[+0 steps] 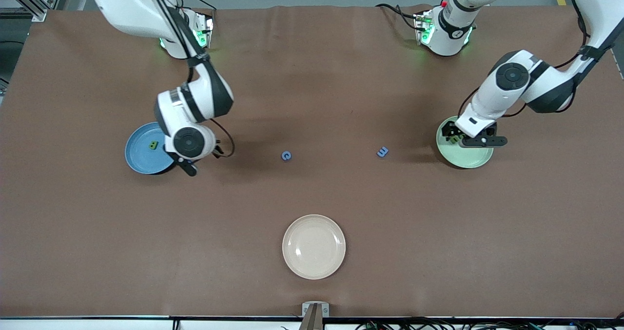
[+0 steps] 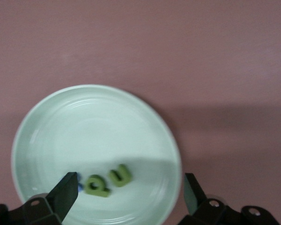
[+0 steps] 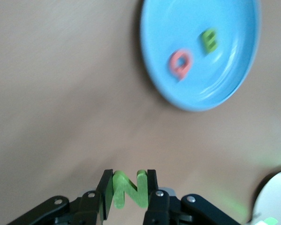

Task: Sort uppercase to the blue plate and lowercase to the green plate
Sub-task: 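Release the N on the blue plate while the left gripper reaches the m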

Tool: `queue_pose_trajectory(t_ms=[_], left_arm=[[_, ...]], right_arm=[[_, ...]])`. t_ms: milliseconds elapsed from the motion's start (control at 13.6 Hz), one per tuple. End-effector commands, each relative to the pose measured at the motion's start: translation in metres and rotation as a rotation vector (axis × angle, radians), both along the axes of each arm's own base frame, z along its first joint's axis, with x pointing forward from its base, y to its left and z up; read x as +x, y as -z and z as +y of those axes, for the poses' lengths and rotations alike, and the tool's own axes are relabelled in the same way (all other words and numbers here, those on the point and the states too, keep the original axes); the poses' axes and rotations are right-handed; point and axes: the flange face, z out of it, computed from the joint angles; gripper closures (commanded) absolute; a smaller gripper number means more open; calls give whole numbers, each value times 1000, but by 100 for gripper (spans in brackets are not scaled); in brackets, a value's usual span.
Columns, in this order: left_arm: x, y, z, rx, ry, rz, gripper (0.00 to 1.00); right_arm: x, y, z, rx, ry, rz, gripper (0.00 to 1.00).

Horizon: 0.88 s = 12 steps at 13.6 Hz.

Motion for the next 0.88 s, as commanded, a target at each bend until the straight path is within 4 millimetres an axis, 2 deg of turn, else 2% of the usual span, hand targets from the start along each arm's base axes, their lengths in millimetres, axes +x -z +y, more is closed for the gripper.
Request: queue_pose_trajectory(t_ms=[0, 147, 294, 441, 588, 662, 809], left_arm=[[12, -22, -64, -46, -78, -22, 1], [14, -27, -106, -77, -191, -16, 1], [12, -17, -146, -82, -333, 4, 1], [11, 5, -176, -74, -511, 36, 1], [6, 16, -199, -59, -647, 28, 1], [8, 21, -198, -59, -665, 31, 1], [9, 29, -199, -96, -669, 50, 1]], right_arm=[[-20, -2, -57, -5, -79, 50, 100], [-16, 3, -93, 1, -93, 70, 100], [-15, 5, -125, 26, -114, 95, 99], [-14, 5, -144, 5, -139, 99, 98], [-17, 13, -149, 10, -145, 77, 98], [-17, 14, -152, 11, -141, 71, 87], [-14, 13, -165, 15, -117, 59, 26]])
